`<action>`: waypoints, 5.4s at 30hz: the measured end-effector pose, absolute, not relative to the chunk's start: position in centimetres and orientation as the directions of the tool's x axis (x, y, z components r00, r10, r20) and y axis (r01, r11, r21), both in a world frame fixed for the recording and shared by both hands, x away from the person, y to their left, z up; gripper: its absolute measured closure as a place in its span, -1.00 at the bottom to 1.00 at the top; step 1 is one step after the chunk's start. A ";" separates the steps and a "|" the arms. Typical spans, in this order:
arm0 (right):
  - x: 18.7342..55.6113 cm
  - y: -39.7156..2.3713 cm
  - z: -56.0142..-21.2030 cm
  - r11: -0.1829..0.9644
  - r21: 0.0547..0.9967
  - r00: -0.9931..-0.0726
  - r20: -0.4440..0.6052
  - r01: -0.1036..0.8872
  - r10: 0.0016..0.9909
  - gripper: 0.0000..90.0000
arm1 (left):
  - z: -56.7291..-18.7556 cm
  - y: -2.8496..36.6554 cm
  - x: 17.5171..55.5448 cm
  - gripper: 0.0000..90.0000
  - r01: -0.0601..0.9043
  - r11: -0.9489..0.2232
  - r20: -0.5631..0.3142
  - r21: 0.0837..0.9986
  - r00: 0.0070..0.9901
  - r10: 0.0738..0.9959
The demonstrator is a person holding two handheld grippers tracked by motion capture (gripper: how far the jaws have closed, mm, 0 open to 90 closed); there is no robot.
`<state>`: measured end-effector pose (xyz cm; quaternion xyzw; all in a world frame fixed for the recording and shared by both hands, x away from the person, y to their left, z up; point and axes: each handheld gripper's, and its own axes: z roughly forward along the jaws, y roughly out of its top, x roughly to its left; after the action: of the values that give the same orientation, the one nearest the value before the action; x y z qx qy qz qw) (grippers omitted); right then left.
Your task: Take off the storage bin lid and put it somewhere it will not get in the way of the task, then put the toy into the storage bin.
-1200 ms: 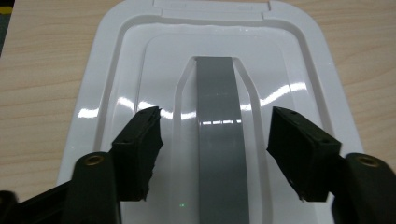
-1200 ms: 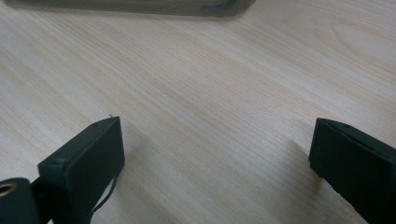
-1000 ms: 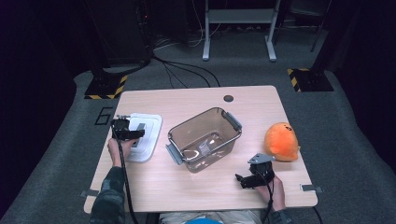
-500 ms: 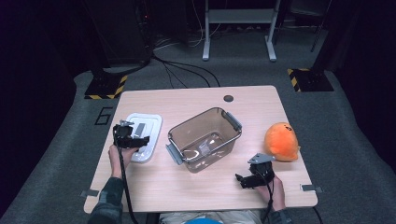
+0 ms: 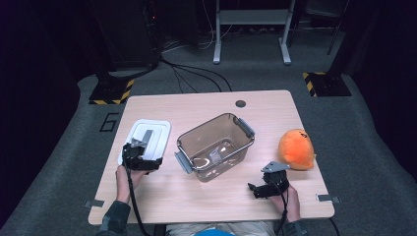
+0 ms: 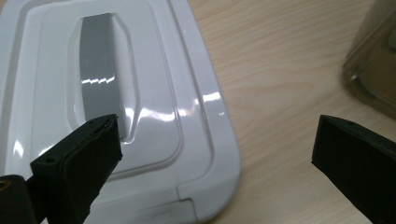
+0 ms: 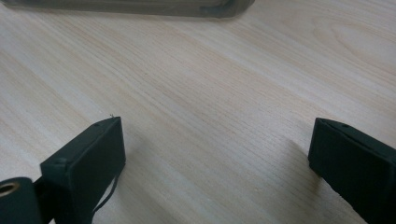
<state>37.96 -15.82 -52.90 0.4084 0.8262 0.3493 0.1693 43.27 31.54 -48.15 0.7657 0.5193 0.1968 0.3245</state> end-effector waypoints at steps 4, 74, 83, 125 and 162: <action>38.0 -15.8 -52.9 0.422 0.716 -0.608 0.004 0.555 0.794 -0.93 | -48.3 31.1 42.8 -0.97 0.656 -0.261 -0.029 0.708 0.396 0.918; 38.2 -15.8 -46.1 0.387 0.749 -0.598 0.015 0.538 0.802 -0.84 | -53.0 24.2 37.5 -1.00 0.580 -0.396 0.010 0.712 0.555 0.832; 38.8 -16.7 -43.9 0.386 0.765 -0.594 -0.006 0.515 0.805 -0.83 | -53.0 24.2 37.7 -0.99 0.583 -0.390 0.010 0.713 0.548 0.837; 45.5 -25.7 -40.0 0.142 0.754 -0.303 0.080 0.641 0.950 -1.00 | -53.0 24.3 37.6 -0.99 0.582 -0.399 0.019 0.709 0.549 0.836; 47.0 -27.0 -43.4 0.103 0.708 -0.264 0.121 0.699 0.957 0.32 | -53.0 24.2 37.6 -0.99 0.585 -0.391 0.016 0.711 0.542 0.840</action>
<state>46.97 -27.02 -43.40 0.5763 0.7181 0.3412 0.1893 37.58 24.22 -53.02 0.8119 0.4387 0.1905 0.3348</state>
